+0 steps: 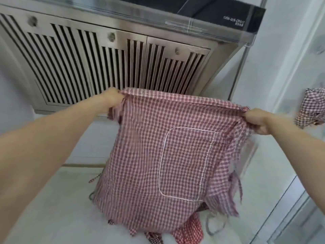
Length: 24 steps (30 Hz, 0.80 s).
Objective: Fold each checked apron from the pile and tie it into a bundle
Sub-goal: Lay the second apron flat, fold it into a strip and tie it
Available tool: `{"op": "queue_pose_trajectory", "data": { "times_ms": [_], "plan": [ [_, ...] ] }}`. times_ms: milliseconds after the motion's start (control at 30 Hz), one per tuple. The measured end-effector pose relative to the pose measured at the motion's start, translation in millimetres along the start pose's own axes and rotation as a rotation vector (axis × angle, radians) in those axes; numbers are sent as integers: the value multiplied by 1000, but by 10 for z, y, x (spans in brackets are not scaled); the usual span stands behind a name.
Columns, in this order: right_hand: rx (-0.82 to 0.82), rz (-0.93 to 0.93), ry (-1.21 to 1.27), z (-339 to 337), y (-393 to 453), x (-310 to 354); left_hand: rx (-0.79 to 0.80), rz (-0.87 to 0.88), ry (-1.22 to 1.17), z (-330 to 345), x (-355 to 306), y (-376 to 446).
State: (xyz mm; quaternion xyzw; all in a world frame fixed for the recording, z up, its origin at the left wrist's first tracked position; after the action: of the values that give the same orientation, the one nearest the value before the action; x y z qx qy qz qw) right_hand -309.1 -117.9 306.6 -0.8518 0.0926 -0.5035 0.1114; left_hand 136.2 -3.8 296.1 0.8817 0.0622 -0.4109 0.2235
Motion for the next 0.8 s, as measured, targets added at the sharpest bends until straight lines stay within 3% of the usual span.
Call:
{"op": "queue_pose_trajectory", "data": {
  "times_ms": [67,133,167,233,300,367,433,533,600,700,800],
  "plan": [
    [67,42,94,120,-45,-32,1,-69,-344,51,-103,-46],
    [144,38,170,198,-54,-35,140,-23,-399,57,-251,-77],
    [197,44,198,222,-39,-46,253,16,-304,37,-301,-99],
    [271,46,187,233,50,-118,444,81,119,-25,-271,-151],
    [332,18,128,214,151,-222,506,115,506,-59,-138,-138],
    [420,-18,0,209,177,-290,460,88,535,-53,13,-95],
    [491,-38,-310,253,129,-337,389,46,351,-56,142,-90],
    [340,-62,-579,283,138,-348,345,-37,-62,-50,248,-100],
    [75,-172,-537,240,204,-290,372,-79,-158,2,258,-163],
    [-212,-306,-281,160,241,-225,507,-32,147,-28,240,-229],
    [-158,-390,-141,180,251,-195,545,5,342,-140,265,-271]
  ]
}}
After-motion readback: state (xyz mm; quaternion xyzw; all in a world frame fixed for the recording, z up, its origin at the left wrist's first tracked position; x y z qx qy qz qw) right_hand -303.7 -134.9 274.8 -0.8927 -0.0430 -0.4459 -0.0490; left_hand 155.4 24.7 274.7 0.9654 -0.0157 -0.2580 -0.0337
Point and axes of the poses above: each hand's wrist, its own y-axis towards the middle knuckle, its own z-axis out of the palm, x = y × z, the point moved 4 cm from there along y, towards the middle knuckle, and after that the axes turned 15 degrees about z, right-handed, at the moved point
